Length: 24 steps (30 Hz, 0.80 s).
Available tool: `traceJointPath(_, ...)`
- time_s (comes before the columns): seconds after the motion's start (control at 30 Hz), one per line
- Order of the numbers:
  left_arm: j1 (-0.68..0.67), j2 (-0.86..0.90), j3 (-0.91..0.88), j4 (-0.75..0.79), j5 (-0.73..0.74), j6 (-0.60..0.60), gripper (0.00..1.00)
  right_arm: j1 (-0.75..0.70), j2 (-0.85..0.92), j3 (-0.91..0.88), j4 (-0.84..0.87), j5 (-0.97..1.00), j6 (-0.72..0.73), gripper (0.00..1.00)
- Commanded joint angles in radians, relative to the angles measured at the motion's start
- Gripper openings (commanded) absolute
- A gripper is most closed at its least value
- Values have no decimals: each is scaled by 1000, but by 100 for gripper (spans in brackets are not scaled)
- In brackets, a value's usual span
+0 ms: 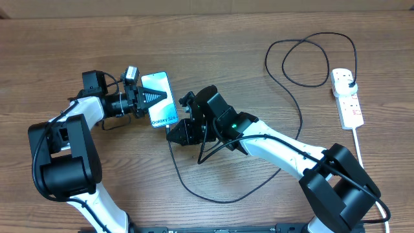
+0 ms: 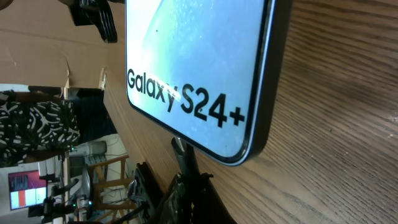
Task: Plug charger to phone and switch on socket
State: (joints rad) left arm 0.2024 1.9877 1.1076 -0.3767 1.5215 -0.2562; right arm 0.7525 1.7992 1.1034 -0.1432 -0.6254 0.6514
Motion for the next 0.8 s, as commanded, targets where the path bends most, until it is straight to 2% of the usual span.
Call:
traceJointPath(0.0,-13,-35,7,2,31,-5,4,-12,6,-5,7,-6,3,4)
traceJointPath(0.63,-13,-35,7,8,17,-23,4,1,6,-5,-14,-21,3,4)
traceJointPath(0.77,-13,-35,7,7,58,-23,4,1,6,-5,-24,-3,3,4)
